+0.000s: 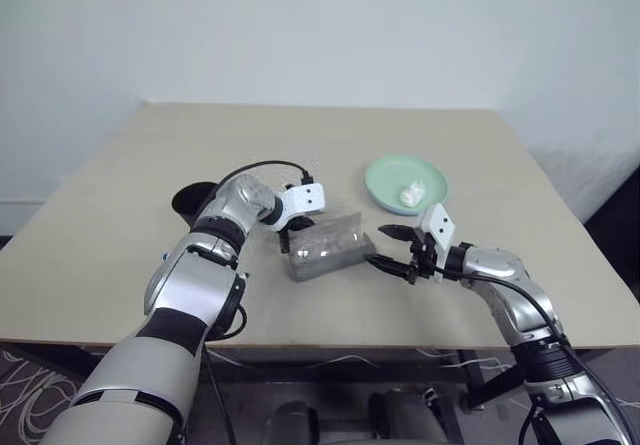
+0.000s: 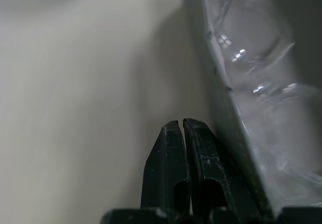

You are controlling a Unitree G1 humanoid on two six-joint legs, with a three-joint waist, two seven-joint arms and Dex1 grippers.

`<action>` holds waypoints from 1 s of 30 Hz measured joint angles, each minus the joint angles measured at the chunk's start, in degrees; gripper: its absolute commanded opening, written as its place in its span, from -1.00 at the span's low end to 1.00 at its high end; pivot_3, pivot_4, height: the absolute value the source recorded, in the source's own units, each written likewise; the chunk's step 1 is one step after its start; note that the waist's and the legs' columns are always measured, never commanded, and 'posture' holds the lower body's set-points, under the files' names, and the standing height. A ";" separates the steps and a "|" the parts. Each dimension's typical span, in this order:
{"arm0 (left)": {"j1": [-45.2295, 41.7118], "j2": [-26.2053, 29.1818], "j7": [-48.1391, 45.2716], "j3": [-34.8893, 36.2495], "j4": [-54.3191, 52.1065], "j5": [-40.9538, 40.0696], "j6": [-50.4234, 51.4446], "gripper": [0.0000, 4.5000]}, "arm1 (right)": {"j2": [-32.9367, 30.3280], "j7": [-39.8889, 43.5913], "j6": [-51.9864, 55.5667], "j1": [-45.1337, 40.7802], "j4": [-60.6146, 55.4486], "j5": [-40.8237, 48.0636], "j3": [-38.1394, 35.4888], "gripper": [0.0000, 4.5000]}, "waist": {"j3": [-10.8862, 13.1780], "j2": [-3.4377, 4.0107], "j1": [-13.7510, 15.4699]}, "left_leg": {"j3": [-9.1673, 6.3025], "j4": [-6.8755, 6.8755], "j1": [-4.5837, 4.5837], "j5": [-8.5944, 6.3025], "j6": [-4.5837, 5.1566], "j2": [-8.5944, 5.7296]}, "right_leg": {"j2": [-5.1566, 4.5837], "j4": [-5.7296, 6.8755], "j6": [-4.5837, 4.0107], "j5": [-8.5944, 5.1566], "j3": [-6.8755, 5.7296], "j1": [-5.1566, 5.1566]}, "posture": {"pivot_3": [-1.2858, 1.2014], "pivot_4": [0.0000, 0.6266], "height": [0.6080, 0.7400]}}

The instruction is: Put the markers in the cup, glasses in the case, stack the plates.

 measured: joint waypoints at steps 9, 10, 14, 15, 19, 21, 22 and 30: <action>2.63 0.91 -13.86 1.37 -6.69 -4.27 0.29 -0.99 | -1.12 0.37 0.01 0.00 0.04 0.47 -0.81 0.58 | 0.00 0.00 -0.06 | 0.01 0.01 0.04 0.06 0.10 0.01 | 0.01 0.04 0.00 0.00 0.04 0.01 | 0.03 -1.00 1.00; 3.51 0.93 -14.09 1.26 -7.30 -4.38 0.29 -0.99 | -1.10 0.42 0.01 -0.01 0.07 0.47 -0.82 0.58 | 0.00 0.01 -0.04 | 0.00 0.01 0.04 0.10 0.18 0.01 | 0.02 0.04 0.00 0.00 0.04 0.00 | 0.03 -1.00 1.00; 5.01 1.40 -14.39 1.23 -10.16 -4.76 0.34 -0.99 | -1.00 0.85 0.01 -0.33 0.24 0.47 -0.77 0.58 | -0.01 0.00 -0.02 | -0.01 0.03 0.03 0.10 0.18 0.01 | 0.02 0.05 0.00 0.00 0.03 0.02 | 0.03 -1.00 1.00; 5.71 1.67 -14.48 1.26 -11.38 -5.14 0.45 -0.99 | -0.99 1.01 0.01 -0.60 0.26 0.47 -0.76 0.58 | 0.00 0.00 -0.02 | -0.01 0.05 0.03 0.10 0.17 0.01 | 0.02 0.04 0.00 0.00 0.04 0.02 | 0.03 -1.00 1.00; 9.17 3.41 -17.10 1.75 -18.42 -8.05 2.55 -0.99 | -0.96 1.22 0.01 -1.22 0.44 0.47 -0.73 0.58 | 0.00 0.00 -0.04 | 0.01 0.04 0.02 0.10 0.17 0.03 | 0.02 0.04 0.00 0.00 0.05 0.00 | 0.03 -1.00 1.00; 12.06 5.89 -19.85 1.88 -25.76 -10.15 4.91 -0.99 | -0.88 1.45 0.00 -1.64 0.67 0.47 -0.56 0.58 | -0.01 0.01 -0.11 | 0.02 0.00 0.04 0.10 0.17 0.04 | 0.03 0.05 0.00 0.00 0.05 -0.02 | 0.03 -1.00 1.00; 13.95 7.84 -21.19 1.83 -30.14 -11.38 6.22 -0.99 | -0.90 1.60 -0.01 -1.85 0.81 0.46 -0.48 0.58 | -0.01 0.02 -0.36 | 0.05 -0.06 0.05 0.10 0.17 0.06 | 0.04 0.05 -0.01 0.00 0.09 -0.05 | 0.03 -1.00 1.00; 27.92 26.68 -25.35 -0.68 -58.74 -22.19 17.66 -0.99 | -0.96 2.82 -0.19 -3.17 2.66 0.43 -0.17 0.58 | 0.00 0.03 0.09 | 0.04 -0.09 0.06 0.08 0.13 0.09 | 0.03 0.04 -0.03 -0.02 0.06 -0.05 | 0.03 -1.00 1.00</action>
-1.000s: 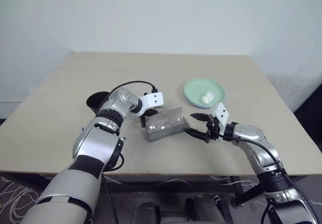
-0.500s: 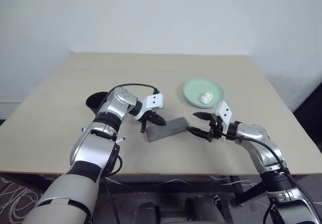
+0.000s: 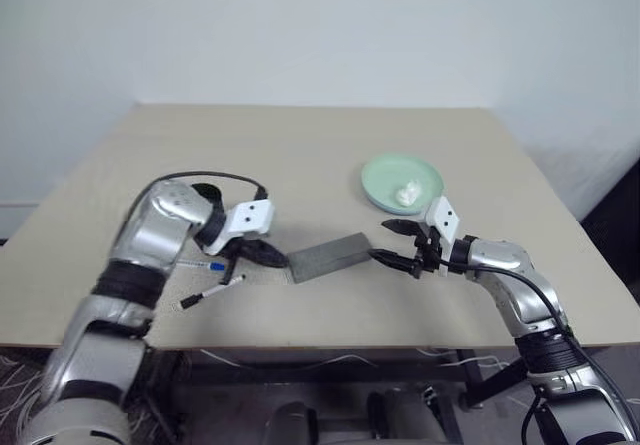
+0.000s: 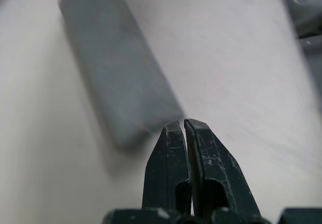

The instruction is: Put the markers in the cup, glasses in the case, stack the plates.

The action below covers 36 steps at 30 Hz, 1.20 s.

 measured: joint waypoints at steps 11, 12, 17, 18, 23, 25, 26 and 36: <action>14.10 8.33 5.83 7.17 -17.30 -6.95 9.80 -0.99 | 0.56 1.47 -0.97 -1.70 3.39 -0.03 0.82 0.58 | 0.01 0.03 -0.10 | 0.03 0.02 0.05 -0.10 -0.18 0.07 | 0.01 0.03 0.00 0.00 -0.08 -0.02 | 0.03 -1.00 1.00; 14.99 8.51 6.92 8.21 -17.37 -7.06 10.44 -0.99 | 0.55 1.70 -1.00 -2.01 3.63 -0.03 0.83 0.58 | 0.02 0.04 -0.10 | 0.04 0.01 0.07 -0.10 -0.18 0.07 | 0.01 0.04 0.00 0.00 -0.08 -0.02 | 0.03 -1.00 1.00; 20.35 9.53 10.61 11.98 -17.98 -8.42 13.33 -0.99 | 0.53 2.58 -1.62 -3.00 4.34 -0.03 0.86 0.58 | 0.01 0.05 -0.11 | 0.07 -0.02 0.09 -0.10 -0.19 0.08 | 0.01 0.03 0.00 0.00 -0.08 -0.02 | 0.03 -1.00 1.00; 21.76 9.66 11.17 12.85 -18.35 -8.91 13.88 -0.99 | 0.57 2.74 -1.72 -3.06 4.71 -0.04 0.89 0.58 | 0.01 0.05 -0.11 | 0.10 -0.03 0.09 -0.10 -0.19 0.08 | 0.00 0.01 0.00 0.00 -0.07 -0.03 | 0.03 -1.00 1.00; 27.74 11.27 13.30 16.28 -18.33 -9.61 14.72 -0.75 | 0.52 3.29 -1.97 -3.49 5.54 -0.05 0.90 0.58 | 0.02 0.05 -0.10 | 0.13 -0.11 0.08 -0.11 -0.21 0.09 | -0.03 -0.01 0.00 0.00 -0.08 -0.09 | 0.03 -1.00 1.00; 28.71 11.40 13.92 17.24 -16.90 -9.92 15.16 -0.46 | 0.49 3.56 -1.99 -3.77 5.68 -0.06 0.91 0.58 | 0.02 0.06 -0.04 | 0.10 -0.12 0.06 -0.11 -0.21 0.09 | -0.03 -0.01 0.00 0.00 -0.13 -0.09 | 0.03 -1.00 1.00; 28.73 11.40 14.13 17.60 -16.19 -10.14 15.16 -0.33 | 0.50 3.75 -1.99 -3.96 5.72 -0.06 0.93 0.58 | 0.02 0.05 -0.04 | 0.10 -0.11 0.04 -0.11 -0.21 0.10 | -0.04 -0.01 0.00 0.00 -0.15 -0.09 | 0.03 -1.00 1.00; 24.35 12.59 11.96 15.22 -6.99 -8.62 12.59 0.74 | 0.52 4.64 -2.06 -5.49 7.58 -0.22 1.23 0.58 | 0.02 0.07 -0.09 | 0.17 -0.15 0.05 -0.12 -0.23 0.15 | -0.05 0.00 0.00 0.00 -0.22 -0.17 | 0.03 -1.00 1.00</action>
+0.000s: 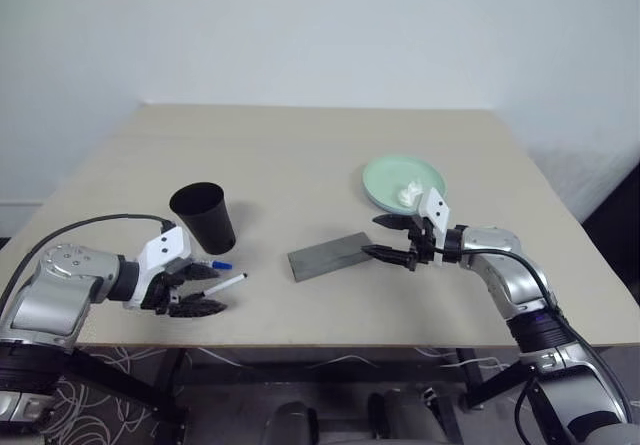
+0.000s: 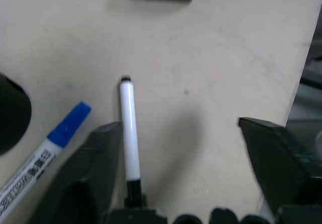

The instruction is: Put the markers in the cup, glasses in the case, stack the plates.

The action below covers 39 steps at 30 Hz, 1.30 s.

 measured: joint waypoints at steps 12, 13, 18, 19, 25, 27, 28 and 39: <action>-5.58 -0.56 -2.35 -6.24 9.86 4.25 -3.21 0.74 | -0.02 -0.70 -0.06 0.42 0.02 -0.27 -0.05 0.58 | -0.01 -0.01 0.00 | 0.06 -0.01 -0.06 0.00 0.00 -0.01 | 0.00 0.01 0.00 0.00 0.03 -0.07 | 0.03 -1.00 1.00; -5.72 -0.97 -2.36 -6.53 10.43 4.35 -3.21 0.74 | -0.03 -0.81 -0.06 0.46 0.02 -0.27 -0.06 0.58 | -0.01 -0.01 0.00 | 0.07 0.00 -0.07 0.00 0.00 -0.01 | 0.00 0.02 0.00 0.00 0.03 -0.08 | 0.03 -1.00 1.00; -6.97 -1.95 -2.50 -6.90 12.02 5.26 -3.66 0.74 | -0.05 -0.97 -0.05 0.48 -0.08 -0.27 -0.06 0.58 | -0.03 0.03 0.05 | 0.06 0.01 -0.03 0.00 0.00 -0.01 | -0.03 0.01 0.00 0.00 0.03 0.00 | 0.03 -1.00 1.00; -7.14 -2.18 -2.47 -6.90 12.19 5.45 -3.73 0.74 | -0.04 -0.97 -0.05 0.48 -0.09 -0.27 -0.06 0.58 | -0.03 0.05 0.07 | 0.05 0.01 -0.01 0.00 0.00 -0.01 | -0.04 0.01 0.00 0.00 0.02 0.02 | 0.03 -1.00 1.00; -8.66 -4.55 -0.82 -6.96 13.62 7.14 -3.67 0.74 | 0.01 -1.00 -0.06 0.45 -0.07 -0.27 -0.05 0.58 | -0.10 0.29 0.55 | 0.04 0.02 0.04 0.00 0.00 -0.03 | -0.11 -0.01 0.00 0.00 -0.02 0.14 | 0.03 -1.00 1.00; -9.04 -5.08 -0.30 -7.03 13.68 7.55 -3.47 0.74 | 0.05 -1.00 -0.05 0.44 -0.07 -0.28 -0.05 0.58 | -0.10 0.29 0.91 | 0.00 0.03 0.05 0.00 0.00 -0.01 | -0.11 -0.02 0.00 0.00 -0.12 0.14 | 0.03 -1.00 1.00; -9.16 -5.36 -0.06 -7.00 13.68 7.55 -3.08 0.74 | 0.05 -1.00 -0.06 0.43 -0.07 -0.28 -0.05 0.58 | -0.10 0.30 1.12 | 0.00 0.03 0.05 0.00 0.00 0.01 | -0.11 -0.02 0.00 0.00 -0.17 0.13 | 0.03 -1.00 1.00; -9.27 -5.88 2.55 -6.66 13.66 8.34 -2.74 0.04 | 0.08 -0.82 -0.07 0.18 0.07 -0.33 -0.03 0.58 | -0.09 0.34 1.49 | -0.18 0.03 0.04 0.00 0.00 0.17 | -0.18 -0.04 0.00 0.00 -0.73 0.11 | 0.03 -1.00 1.00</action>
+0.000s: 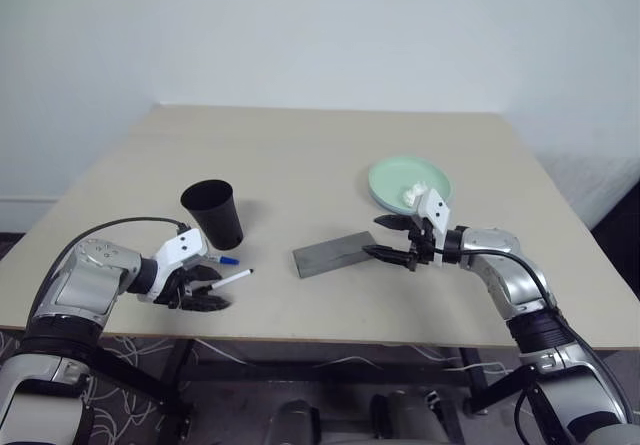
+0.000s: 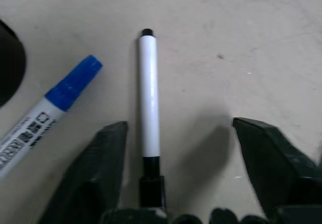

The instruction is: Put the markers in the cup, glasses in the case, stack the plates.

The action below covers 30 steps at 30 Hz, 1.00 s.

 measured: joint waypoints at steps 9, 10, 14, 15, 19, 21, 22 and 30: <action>0.20 -0.29 -0.09 0.82 -0.51 -0.25 -0.96 -0.99 | 0.00 0.17 -0.13 -0.38 0.19 -0.20 0.02 0.58 | 0.00 0.00 0.01 | 0.09 0.00 -0.09 -0.05 -0.08 -0.06 | -0.03 0.00 -0.01 0.00 0.08 -0.08 | 0.03 -1.00 1.00; 0.30 -0.29 -0.26 0.90 -0.65 -0.48 -0.97 -0.99 | 0.01 0.17 -0.14 -0.39 0.21 -0.28 0.02 0.58 | 0.00 0.00 0.03 | 0.09 0.00 -0.11 -0.07 -0.10 -0.08 | -0.03 -0.01 -0.01 -0.01 0.08 -0.09 | 0.03 -1.00 1.00; 0.72 -0.36 -0.37 1.08 -1.03 -1.31 -0.97 -0.99 | 0.02 0.22 -0.19 -0.43 0.23 -0.47 0.02 0.58 | 0.00 0.00 0.02 | 0.11 0.00 -0.13 -0.10 -0.15 -0.11 | -0.05 -0.06 -0.01 -0.01 0.11 -0.09 | 0.03 -1.00 1.00; 0.83 -0.39 -0.37 1.08 -1.21 -1.39 -0.98 -0.99 | 0.02 0.24 -0.21 -0.43 0.23 -0.48 0.02 0.58 | 0.00 0.00 0.01 | 0.11 0.00 -0.12 -0.10 -0.15 -0.10 | -0.05 -0.05 -0.01 -0.01 0.11 -0.09 | 0.03 -1.00 1.00; 1.42 -0.50 -0.56 1.09 -2.12 -2.19 -0.93 -0.99 | 0.03 0.43 -0.36 -0.43 0.25 -0.51 0.02 0.58 | 0.00 -0.01 -0.01 | 0.11 0.00 -0.09 -0.11 -0.16 -0.07 | -0.05 -0.03 -0.01 -0.01 0.09 -0.10 | 0.03 -1.00 1.00; 2.08 -0.51 -1.37 1.11 -3.64 -3.20 -0.42 -0.99 | 0.03 0.65 -0.44 -0.44 0.28 -0.51 0.02 0.58 | 0.00 -0.01 -0.03 | 0.11 0.00 -0.10 -0.11 -0.16 -0.06 | -0.04 -0.03 -0.01 -0.01 0.09 -0.12 | 0.03 -1.00 1.00; 2.37 -0.55 -2.00 1.13 -4.62 -4.21 -0.04 -0.99 | 0.04 0.69 -0.47 -0.45 0.31 -0.52 0.03 0.58 | 0.01 -0.02 -0.03 | 0.11 0.00 -0.10 -0.11 -0.17 -0.05 | -0.04 -0.02 -0.01 -0.01 0.08 -0.13 | 0.03 -1.00 1.00; 3.27 0.10 -2.98 3.43 -9.33 -8.09 1.20 -0.99 | 0.28 1.18 -0.65 -1.30 1.59 -0.58 0.05 0.58 | 0.01 -0.04 -0.12 | 0.10 0.00 -0.10 -0.11 -0.17 -0.02 | 0.00 0.00 -0.01 -0.01 0.07 -0.19 | 0.03 -1.00 1.00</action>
